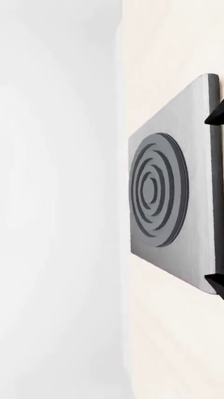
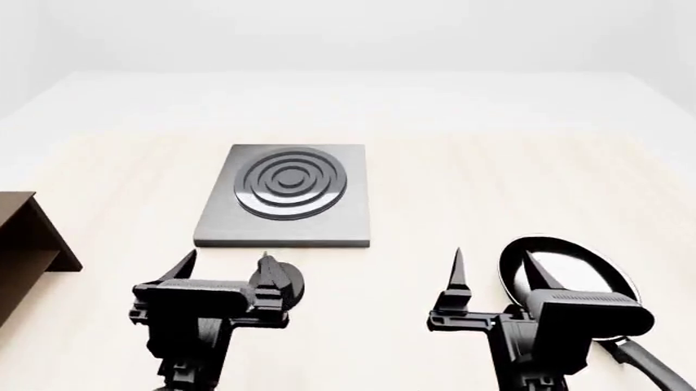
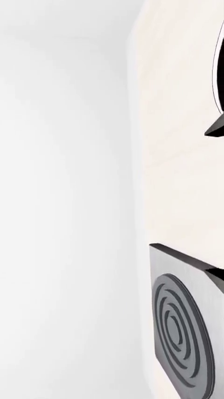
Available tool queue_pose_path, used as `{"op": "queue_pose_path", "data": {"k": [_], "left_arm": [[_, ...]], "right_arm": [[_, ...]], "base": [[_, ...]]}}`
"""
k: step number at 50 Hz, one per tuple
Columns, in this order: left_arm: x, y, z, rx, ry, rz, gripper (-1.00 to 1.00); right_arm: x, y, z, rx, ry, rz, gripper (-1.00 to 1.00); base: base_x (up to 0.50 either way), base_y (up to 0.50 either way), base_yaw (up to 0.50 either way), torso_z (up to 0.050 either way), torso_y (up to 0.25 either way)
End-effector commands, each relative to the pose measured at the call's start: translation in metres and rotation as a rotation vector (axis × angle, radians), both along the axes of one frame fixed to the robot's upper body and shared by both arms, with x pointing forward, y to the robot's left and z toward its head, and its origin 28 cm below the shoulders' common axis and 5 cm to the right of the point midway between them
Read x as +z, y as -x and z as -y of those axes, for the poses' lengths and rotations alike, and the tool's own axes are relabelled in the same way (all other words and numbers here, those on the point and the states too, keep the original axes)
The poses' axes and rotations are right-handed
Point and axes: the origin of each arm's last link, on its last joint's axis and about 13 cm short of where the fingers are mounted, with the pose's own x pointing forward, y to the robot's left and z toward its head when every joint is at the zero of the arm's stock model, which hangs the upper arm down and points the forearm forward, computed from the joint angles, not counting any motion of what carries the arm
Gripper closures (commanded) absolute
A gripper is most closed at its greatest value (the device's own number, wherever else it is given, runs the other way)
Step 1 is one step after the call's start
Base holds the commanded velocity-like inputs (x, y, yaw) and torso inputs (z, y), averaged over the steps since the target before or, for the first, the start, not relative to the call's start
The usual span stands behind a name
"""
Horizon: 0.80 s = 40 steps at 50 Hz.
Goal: Turn on the stove and put the frying pan on it.
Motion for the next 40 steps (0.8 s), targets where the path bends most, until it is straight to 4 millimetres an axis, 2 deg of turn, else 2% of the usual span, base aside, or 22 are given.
{"op": "queue_pose_path", "data": {"k": [1,6,8,10,12,16,20,24,26,30,32,33,35,40], "left_arm": [[0.032,0.010,-0.011,0.023,0.056,0.057,-1.00],[0.031,0.014,-0.017,0.038,0.057,0.057,-1.00],[0.030,0.014,-0.018,0.046,0.051,0.061,-1.00],[0.032,0.014,-0.021,0.064,0.046,0.078,-1.00],[0.035,0.015,-0.023,0.073,0.047,0.089,-1.00],[0.036,0.018,-0.027,0.068,0.036,0.099,-1.00],[0.032,0.018,-0.030,0.063,0.026,0.091,-1.00],[0.032,0.020,-0.030,0.062,0.026,0.093,-1.00],[0.031,0.020,-0.030,0.062,0.030,0.088,-1.00],[0.030,0.020,-0.030,0.058,0.032,0.089,-1.00],[0.029,0.019,-0.031,0.060,0.030,0.087,-1.00],[0.028,0.019,-0.032,0.063,0.027,0.082,-1.00],[0.028,0.019,-0.032,0.063,0.024,0.083,-1.00],[0.027,0.020,-0.030,0.060,0.025,0.082,-1.00]], "right_arm": [[0.017,-0.002,0.003,0.028,0.028,-0.004,-1.00],[0.047,-0.003,0.009,0.069,0.105,0.025,-1.00],[0.050,-0.004,0.009,0.067,0.160,0.034,-1.00],[0.053,-0.002,0.008,0.176,0.195,0.010,-1.00],[0.059,0.000,0.009,0.206,0.224,-0.001,-1.00],[0.075,0.002,0.019,0.254,0.210,-0.031,-1.00],[0.086,0.003,0.030,0.232,0.405,-0.061,-1.00],[0.092,-0.002,0.037,0.264,0.476,-0.149,-1.00],[0.099,-0.002,0.041,0.273,0.567,-0.158,-1.00],[0.101,-0.004,0.051,0.307,0.589,-0.339,-1.00],[0.104,-0.004,0.055,0.290,0.615,-0.365,-1.00],[0.106,-0.005,0.060,0.298,0.626,-0.463,-1.00],[0.106,-0.007,0.067,0.274,0.662,-0.536,-1.00],[0.106,-0.012,0.083,0.236,0.663,-0.650,-1.00]], "base": [[0.00,0.00,0.00,0.000,0.000],[0.00,0.00,0.00,0.000,0.000],[0.00,0.00,0.00,0.000,0.000],[0.00,0.00,0.00,0.000,0.000],[0.00,0.00,0.00,0.000,0.000],[0.00,0.00,0.00,0.000,0.000],[0.00,0.00,0.00,0.000,0.000],[0.00,0.00,0.00,0.000,0.000],[0.00,0.00,0.00,0.000,0.000],[0.00,0.00,0.00,0.000,0.000],[0.00,0.00,0.00,0.000,0.000],[0.00,0.00,0.00,0.000,0.000],[0.00,0.00,0.00,0.000,0.000],[0.00,0.00,0.00,0.000,0.000]]}}
